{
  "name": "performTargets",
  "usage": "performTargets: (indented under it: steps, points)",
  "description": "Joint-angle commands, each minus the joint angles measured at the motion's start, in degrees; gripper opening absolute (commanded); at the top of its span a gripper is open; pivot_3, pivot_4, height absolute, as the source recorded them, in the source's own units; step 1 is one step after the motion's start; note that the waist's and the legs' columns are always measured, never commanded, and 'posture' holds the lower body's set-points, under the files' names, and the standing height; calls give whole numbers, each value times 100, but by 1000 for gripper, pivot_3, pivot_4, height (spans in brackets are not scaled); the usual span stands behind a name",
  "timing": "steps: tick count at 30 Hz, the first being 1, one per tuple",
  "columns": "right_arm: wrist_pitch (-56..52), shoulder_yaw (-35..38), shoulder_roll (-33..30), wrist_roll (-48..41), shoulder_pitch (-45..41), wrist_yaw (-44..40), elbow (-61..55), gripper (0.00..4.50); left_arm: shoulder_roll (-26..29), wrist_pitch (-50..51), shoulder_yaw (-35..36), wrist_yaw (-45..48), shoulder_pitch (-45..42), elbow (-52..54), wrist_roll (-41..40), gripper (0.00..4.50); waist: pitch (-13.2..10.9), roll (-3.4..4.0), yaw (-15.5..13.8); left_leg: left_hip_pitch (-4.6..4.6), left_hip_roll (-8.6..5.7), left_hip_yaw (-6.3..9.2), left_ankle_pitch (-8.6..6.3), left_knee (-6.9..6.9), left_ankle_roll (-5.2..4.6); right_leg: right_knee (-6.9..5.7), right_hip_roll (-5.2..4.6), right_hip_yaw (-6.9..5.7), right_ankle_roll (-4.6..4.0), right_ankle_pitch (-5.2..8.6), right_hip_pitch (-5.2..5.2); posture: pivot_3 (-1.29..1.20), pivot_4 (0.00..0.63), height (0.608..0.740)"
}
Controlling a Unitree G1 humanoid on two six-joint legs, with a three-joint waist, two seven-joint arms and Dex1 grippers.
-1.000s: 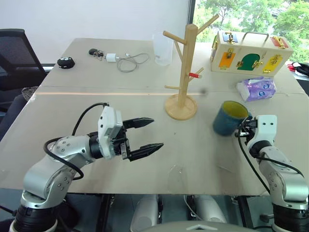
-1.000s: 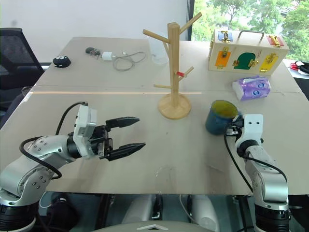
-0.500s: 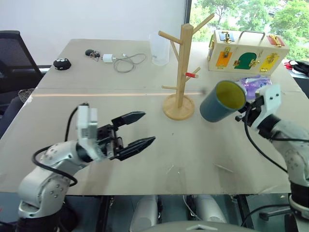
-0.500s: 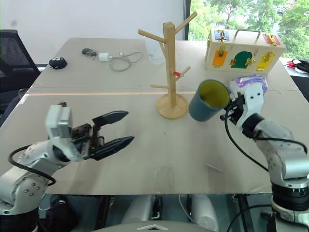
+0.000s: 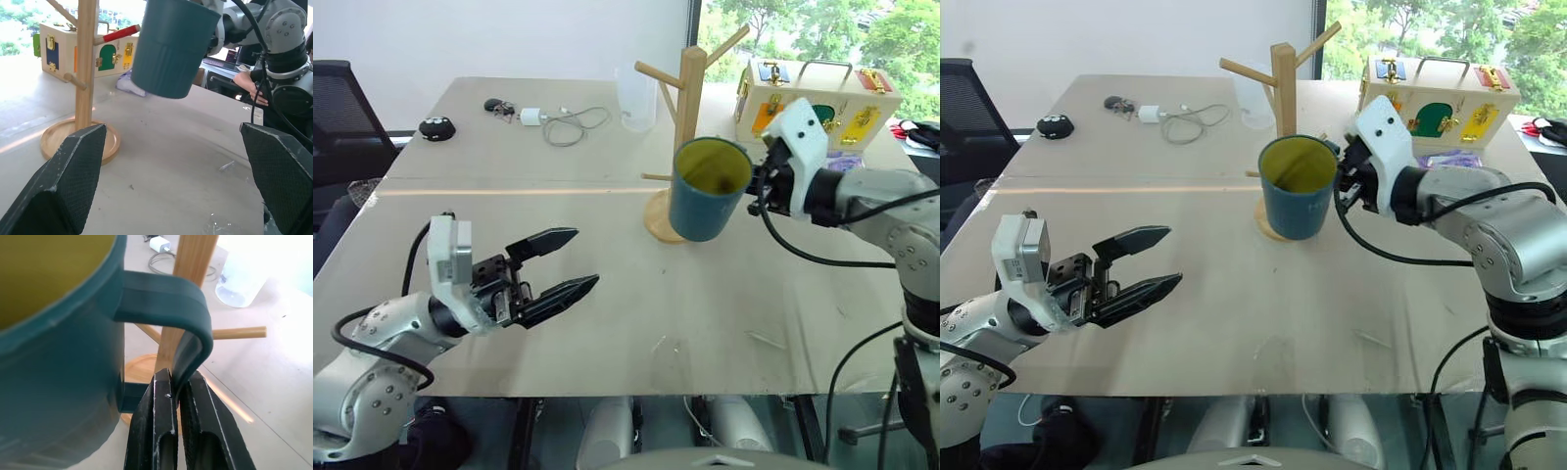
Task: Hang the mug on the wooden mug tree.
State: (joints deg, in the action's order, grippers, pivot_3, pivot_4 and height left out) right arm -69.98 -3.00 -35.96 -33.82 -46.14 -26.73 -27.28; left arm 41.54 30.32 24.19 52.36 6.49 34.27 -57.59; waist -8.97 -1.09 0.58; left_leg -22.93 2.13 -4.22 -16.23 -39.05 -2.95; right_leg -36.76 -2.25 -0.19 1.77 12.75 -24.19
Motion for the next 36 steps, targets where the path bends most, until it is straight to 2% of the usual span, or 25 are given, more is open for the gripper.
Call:
performTargets:
  steps: [1, 6, 11, 17, 19, 20, 23, 31, 34, 36]
  points:
    - [-122, -75, 31, 155, -265, 190, -88, 40, 50, 18, -7, -159, -142, 230, -124, 4500, 0, 0, 4, 0, 0, 0, 0, 0, 0, 0, 0, 0, 0, 0, 0, 0, 150, 740]
    - [-57, -415, 229, 369, -513, 268, 104, 40, 70, 61, -17, -201, -286, 124, -117, 4500, 0, 0, 26, 0, 0, -2, 0, 0, 0, -2, 5, 0, 0, 0, -2, 0, 150, 740]
    - [162, -702, 700, 726, -761, 462, 538, 40, 32, 6, 41, -130, -158, 84, -67, 4500, 0, 1, 37, 0, 2, -6, 1, 1, 1, -3, 11, 4, 0, -1, -6, 0, 150, 740]
    - [610, -982, 806, 1120, -695, 374, 851, 40, -102, -114, 247, -107, 83, 124, -165, 4500, 0, 1, 21, -4, 0, -7, 14, 4, 23, -1, 7, 2, 1, -1, -7, 0, 150, 740]
    - [716, -969, 744, 1155, -632, 273, 817, 603, -188, -148, 392, -160, 168, 94, -290, 4500, 0, 1, 24, -4, 0, -9, 14, 4, 23, 1, 6, 3, 1, -1, -8, 0, 150, 740]
    - [690, -862, 705, 1044, -555, 154, 670, 910, -194, -177, 475, -97, 257, 63, -282, 4500, 0, 0, 24, -4, 0, -9, 14, 4, 23, 1, 6, 3, 1, -1, -8, 0, 150, 740]
    - [611, -570, 545, 789, -303, -123, 279, 2271, -194, -233, 645, 49, 447, -25, -261, 4500, 0, 0, 16, -4, 1, -4, 14, 7, 24, 0, 5, -2, 0, 0, -8, 0, 150, 740]
    - [1074, 973, -385, -192, 1064, -1222, -741, 2271, -169, -250, 572, -23, 621, -213, 135, 4500, 0, -1, 2, -3, -1, -3, -1, 9, -2, 5, 0, -3, 1, 0, -5, 0, 150, 740]
    - [1438, 1825, -685, -462, 2154, -1670, -912, 2271, -171, -299, 241, -417, 651, -306, 858, 4500, 5, -10, -28, 4, -2, -1, -2, 9, -3, 5, 2, -3, 2, 0, 0, 0, 150, 740]
    - [1688, 2210, -786, -520, 2816, -1844, -934, 2271, -162, -244, 110, -576, 637, -320, 1054, 4500, 4, -10, -26, 7, 0, 2, -2, 11, -3, 6, 5, -4, 2, 1, 6, 0, 150, 740]
